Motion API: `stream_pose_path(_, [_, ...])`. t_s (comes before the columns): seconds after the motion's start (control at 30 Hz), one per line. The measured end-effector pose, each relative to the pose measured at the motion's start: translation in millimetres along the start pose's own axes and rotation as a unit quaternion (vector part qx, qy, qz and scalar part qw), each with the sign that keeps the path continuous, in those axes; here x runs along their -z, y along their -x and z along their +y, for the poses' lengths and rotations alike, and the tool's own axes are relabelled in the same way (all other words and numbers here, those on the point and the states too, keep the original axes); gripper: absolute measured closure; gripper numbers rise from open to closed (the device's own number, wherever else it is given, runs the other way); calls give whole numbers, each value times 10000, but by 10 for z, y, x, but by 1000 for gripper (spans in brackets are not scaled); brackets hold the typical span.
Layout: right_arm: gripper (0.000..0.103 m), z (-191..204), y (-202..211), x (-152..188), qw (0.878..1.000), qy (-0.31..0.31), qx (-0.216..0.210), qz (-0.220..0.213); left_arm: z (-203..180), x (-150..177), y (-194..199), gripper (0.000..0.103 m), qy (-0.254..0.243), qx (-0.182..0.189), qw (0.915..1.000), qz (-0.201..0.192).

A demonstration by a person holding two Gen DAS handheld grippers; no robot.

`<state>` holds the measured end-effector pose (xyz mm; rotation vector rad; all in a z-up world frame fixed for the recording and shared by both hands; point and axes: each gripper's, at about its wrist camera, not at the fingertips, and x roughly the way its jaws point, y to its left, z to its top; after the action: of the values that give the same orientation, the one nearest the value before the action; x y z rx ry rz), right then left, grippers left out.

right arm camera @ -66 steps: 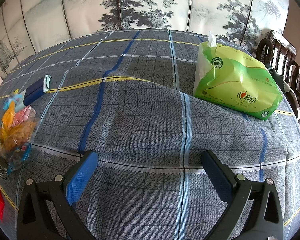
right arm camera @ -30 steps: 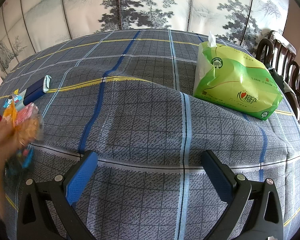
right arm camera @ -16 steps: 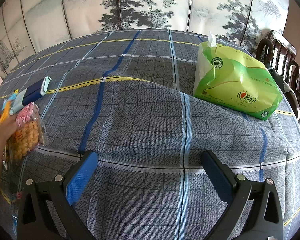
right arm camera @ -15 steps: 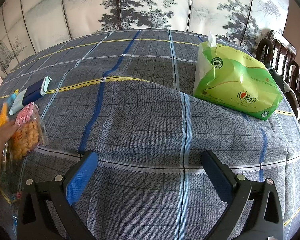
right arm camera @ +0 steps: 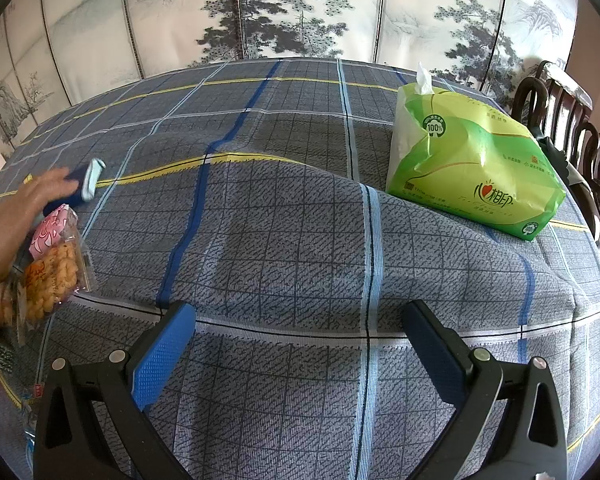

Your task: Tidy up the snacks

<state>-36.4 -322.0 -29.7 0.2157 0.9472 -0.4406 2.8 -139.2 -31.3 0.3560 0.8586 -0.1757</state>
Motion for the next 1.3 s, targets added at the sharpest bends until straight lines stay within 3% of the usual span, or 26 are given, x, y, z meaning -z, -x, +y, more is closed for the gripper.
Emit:
stream_pose_path(0.53, [0, 3, -2, -4, 10000, -1, 1, -1, -61, 144, 354, 12, -3, -170, 9996, -230])
stream_pose_path(0.7, [0, 3, -3, -3, 10000, -1, 0, -2, -7, 161, 473, 12, 248, 323, 9981, -453])
stream_pose_path(0.83, [0, 3, -3, -3, 10000, -1, 0, -2, -70, 170, 555, 12, 733, 768, 9901, -921])
stream_pose_path(0.9, [0, 3, -3, -3, 10000, -6, 1, -2, -257, 99, 524, 12, 446, 828, 9917, -872])
stream_pose_path(1.0, [0, 31, -16, -25, 9998, -174, 117, -2, -511, 42, 538, 12, 38, 497, 9925, -1120])
stream_pose_path(1.1, [0, 101, -9, -54, 9986, -423, 313, 40, -654, 3, 541, 12, -149, 404, 9914, -1232])
stream_pose_path(1.17, [8, 189, 64, -20, 9989, -379, 229, 142, -709, -31, 514, 12, -151, 499, 9920, -1146])
stream_pose_path(1.2, [16, 200, 183, 34, 9989, -448, 133, -55, -719, -45, 510, 12, -115, 549, 9921, -1124])
stream_pose_path(1.27, [12, 316, 596, 203, 9957, -553, -117, -732, -712, -66, 514, 12, -47, 637, 9918, -1106])
stream_pose_path(1.3, [4, 392, 780, 289, 9935, -528, -163, -992, -704, -72, 525, 12, 7, 712, 9913, -1106])
